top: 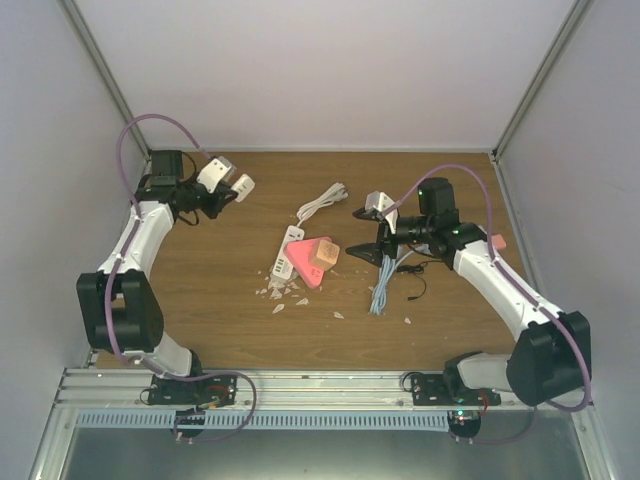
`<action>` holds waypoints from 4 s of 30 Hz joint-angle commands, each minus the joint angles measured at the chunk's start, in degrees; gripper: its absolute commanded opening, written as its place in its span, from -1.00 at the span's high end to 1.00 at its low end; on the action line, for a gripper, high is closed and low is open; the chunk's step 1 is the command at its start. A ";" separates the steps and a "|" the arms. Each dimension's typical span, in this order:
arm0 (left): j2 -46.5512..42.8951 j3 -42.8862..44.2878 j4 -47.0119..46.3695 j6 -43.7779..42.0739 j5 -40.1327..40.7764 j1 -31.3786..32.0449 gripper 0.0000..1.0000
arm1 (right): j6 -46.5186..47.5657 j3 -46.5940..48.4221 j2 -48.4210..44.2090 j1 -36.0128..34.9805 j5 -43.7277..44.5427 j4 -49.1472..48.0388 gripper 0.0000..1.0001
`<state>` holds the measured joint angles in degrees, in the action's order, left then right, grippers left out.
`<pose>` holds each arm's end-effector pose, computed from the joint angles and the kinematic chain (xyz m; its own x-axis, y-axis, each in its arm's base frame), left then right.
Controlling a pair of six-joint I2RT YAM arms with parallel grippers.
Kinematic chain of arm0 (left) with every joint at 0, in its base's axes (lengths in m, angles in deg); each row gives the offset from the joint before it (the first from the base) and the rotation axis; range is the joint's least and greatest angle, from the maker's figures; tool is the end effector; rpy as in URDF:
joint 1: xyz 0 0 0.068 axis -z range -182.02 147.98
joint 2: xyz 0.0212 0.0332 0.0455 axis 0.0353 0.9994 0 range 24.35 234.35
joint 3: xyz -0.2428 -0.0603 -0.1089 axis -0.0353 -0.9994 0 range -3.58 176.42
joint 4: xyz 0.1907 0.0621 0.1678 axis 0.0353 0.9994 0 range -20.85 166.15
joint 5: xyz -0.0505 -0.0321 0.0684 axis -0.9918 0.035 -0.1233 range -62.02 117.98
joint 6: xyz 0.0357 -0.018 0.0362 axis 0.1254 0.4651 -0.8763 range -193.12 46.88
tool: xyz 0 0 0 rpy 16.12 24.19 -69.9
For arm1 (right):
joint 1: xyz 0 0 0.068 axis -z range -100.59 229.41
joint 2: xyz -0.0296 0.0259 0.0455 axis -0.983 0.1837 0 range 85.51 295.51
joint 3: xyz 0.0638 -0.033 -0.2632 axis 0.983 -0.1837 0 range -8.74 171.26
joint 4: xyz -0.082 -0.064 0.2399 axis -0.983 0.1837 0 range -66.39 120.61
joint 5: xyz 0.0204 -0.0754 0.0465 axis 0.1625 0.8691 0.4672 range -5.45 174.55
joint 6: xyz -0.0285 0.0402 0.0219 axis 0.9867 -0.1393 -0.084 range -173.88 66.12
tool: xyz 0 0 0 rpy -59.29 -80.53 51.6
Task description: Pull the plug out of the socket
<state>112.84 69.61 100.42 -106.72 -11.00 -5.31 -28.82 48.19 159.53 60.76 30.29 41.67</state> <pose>0.3358 -0.0031 0.2969 -0.3895 0.4085 -0.8255 0.7238 0.6900 -0.0001 0.2529 0.1159 0.2981 -0.1488 -0.3114 -0.9386 -0.9699 0.2310 0.0771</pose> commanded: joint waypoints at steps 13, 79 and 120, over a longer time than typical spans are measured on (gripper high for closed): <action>15.44 -3.29 -30.99 -20.37 49.24 -0.93 1.00 | 3.31 -0.39 8.30 0.20 6.29 0.11 -0.99; 13.05 -2.69 -0.99 4.70 -2.91 17.42 -0.85 | 8.42 4.10 24.99 -12.85 21.69 -4.30 -0.94; 22.38 -8.30 -7.22 7.09 27.07 23.18 -0.76 | 7.90 4.07 22.05 -14.03 21.77 -3.64 0.37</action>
<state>131.20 64.80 92.51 -98.75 1.94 18.62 -21.63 52.78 186.02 46.90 55.40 36.80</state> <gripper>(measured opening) 0.886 0.628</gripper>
